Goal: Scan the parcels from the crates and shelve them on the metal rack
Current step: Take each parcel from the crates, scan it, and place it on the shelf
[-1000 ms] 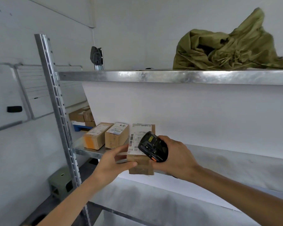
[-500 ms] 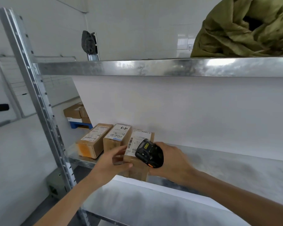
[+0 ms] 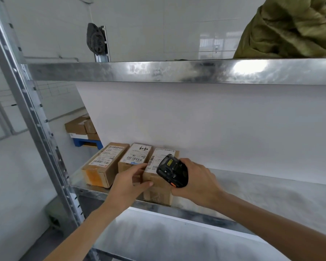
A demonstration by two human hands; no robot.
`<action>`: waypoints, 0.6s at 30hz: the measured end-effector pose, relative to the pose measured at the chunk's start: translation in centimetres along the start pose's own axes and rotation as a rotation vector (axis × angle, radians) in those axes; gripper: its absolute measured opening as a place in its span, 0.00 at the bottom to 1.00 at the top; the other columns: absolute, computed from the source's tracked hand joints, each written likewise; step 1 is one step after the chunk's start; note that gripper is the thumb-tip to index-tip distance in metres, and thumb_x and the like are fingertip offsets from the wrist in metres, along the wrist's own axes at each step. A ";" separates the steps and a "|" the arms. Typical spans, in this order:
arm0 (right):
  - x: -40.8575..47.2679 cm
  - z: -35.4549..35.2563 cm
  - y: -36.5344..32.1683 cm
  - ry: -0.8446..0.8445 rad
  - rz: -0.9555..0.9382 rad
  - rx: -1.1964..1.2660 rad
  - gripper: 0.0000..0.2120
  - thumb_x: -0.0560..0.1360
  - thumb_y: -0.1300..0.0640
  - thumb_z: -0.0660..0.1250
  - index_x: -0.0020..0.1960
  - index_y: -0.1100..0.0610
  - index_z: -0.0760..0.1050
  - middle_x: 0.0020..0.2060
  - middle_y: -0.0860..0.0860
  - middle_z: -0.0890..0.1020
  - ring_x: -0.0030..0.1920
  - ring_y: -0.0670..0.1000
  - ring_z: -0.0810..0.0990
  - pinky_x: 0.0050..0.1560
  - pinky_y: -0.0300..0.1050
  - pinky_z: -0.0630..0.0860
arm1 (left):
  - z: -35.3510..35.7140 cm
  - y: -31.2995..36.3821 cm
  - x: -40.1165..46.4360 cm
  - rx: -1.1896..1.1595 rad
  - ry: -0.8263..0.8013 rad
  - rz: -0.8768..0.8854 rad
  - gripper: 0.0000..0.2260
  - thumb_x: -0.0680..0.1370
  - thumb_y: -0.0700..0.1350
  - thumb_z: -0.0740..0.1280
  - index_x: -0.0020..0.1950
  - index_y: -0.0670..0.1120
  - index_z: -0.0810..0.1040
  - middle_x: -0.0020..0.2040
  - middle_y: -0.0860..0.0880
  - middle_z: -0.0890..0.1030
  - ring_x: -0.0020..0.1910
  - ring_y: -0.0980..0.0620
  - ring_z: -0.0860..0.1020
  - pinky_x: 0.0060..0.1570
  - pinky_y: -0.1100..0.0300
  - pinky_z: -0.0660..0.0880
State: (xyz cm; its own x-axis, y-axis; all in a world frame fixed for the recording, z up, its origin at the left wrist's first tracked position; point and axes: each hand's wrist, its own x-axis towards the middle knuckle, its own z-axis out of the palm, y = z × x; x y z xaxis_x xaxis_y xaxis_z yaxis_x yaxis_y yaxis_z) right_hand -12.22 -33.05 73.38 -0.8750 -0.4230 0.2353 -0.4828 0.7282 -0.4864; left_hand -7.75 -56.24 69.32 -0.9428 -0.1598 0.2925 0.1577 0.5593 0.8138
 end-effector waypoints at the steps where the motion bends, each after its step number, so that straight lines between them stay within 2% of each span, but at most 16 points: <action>1: 0.2 0.0 0.0 -0.001 0.002 -0.002 0.31 0.64 0.39 0.75 0.64 0.42 0.70 0.49 0.40 0.79 0.48 0.47 0.79 0.43 0.44 0.74 | 0.1 0.0 0.2 -0.006 0.006 -0.006 0.24 0.74 0.41 0.77 0.64 0.61 0.74 0.54 0.67 0.80 0.53 0.65 0.81 0.49 0.72 0.78; 7: 1.3 -0.2 0.4 -0.009 0.006 -0.032 0.31 0.65 0.39 0.75 0.65 0.43 0.70 0.47 0.41 0.77 0.44 0.47 0.76 0.36 0.37 0.66 | 0.4 -0.1 1.3 -0.024 0.028 -0.015 0.24 0.74 0.41 0.77 0.63 0.60 0.75 0.51 0.66 0.81 0.50 0.66 0.82 0.48 0.73 0.77; 13: 2.2 -0.1 1.0 0.001 0.016 -0.049 0.32 0.63 0.37 0.73 0.65 0.43 0.70 0.48 0.40 0.78 0.45 0.48 0.76 0.37 0.40 0.68 | 1.0 -0.5 2.1 0.023 0.041 -0.015 0.23 0.74 0.44 0.77 0.66 0.58 0.75 0.51 0.66 0.81 0.49 0.65 0.82 0.48 0.72 0.78; 18: 2.5 -0.1 1.3 -0.001 0.013 -0.057 0.31 0.66 0.39 0.75 0.65 0.43 0.70 0.47 0.41 0.77 0.44 0.48 0.75 0.35 0.37 0.66 | 1.4 -1.0 2.6 0.053 0.062 -0.020 0.25 0.74 0.46 0.77 0.69 0.55 0.76 0.55 0.60 0.84 0.50 0.63 0.83 0.52 0.65 0.81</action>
State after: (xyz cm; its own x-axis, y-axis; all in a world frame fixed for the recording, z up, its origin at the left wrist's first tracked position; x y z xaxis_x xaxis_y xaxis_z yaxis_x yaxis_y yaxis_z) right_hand -15.05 -33.10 73.46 -0.8813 -0.4135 0.2287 -0.4725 0.7634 -0.4405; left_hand -10.75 -56.08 68.60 -0.9253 -0.2207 0.3085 0.1217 0.5975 0.7926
